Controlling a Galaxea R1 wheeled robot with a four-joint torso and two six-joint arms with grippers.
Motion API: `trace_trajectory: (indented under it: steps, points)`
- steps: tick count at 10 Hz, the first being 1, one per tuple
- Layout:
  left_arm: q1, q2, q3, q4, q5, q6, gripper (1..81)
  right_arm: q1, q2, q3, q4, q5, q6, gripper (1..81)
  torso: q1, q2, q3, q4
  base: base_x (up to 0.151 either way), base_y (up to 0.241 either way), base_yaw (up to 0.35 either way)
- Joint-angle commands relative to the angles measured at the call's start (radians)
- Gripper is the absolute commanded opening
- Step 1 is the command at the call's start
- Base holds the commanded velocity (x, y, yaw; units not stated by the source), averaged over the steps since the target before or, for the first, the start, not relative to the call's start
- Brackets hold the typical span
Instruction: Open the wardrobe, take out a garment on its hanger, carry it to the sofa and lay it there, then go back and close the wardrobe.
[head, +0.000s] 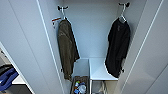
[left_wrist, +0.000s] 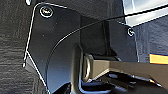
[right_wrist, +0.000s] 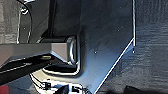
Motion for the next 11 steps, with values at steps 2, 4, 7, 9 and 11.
trace_trajectory:
  steps: [2,4,7,9,11]
  points:
    - [0.001,-0.126,0.202,0.070,0.036,0.005,81.1,-0.004,-0.120,0.186,-0.006,-0.063,-0.007,81.1,0.000,0.000,0.000,0.000,0.000,0.000,0.000]
    - [0.001,-0.129,0.199,0.071,0.035,0.005,81.1,-0.004,-0.168,0.269,0.007,-0.050,-0.004,81.1,0.000,0.000,0.000,0.000,0.000,0.000,0.000]
    - [0.001,-0.134,0.193,0.058,0.035,0.005,81.1,-0.006,-0.148,0.202,0.011,-0.050,0.002,81.1,0.000,0.000,0.000,0.000,0.000,0.000,0.000]
    - [0.001,-0.135,0.181,0.055,0.035,0.003,81.1,-0.009,-0.148,0.184,0.013,-0.050,0.003,81.1,0.000,0.000,0.000,0.000,0.000,0.000,0.000]
    - [0.001,-0.135,0.181,0.055,0.035,0.003,81.1,-0.009,-0.142,0.182,0.011,-0.050,0.003,81.1,0.000,0.000,0.000,0.000,0.000,0.000,0.000]
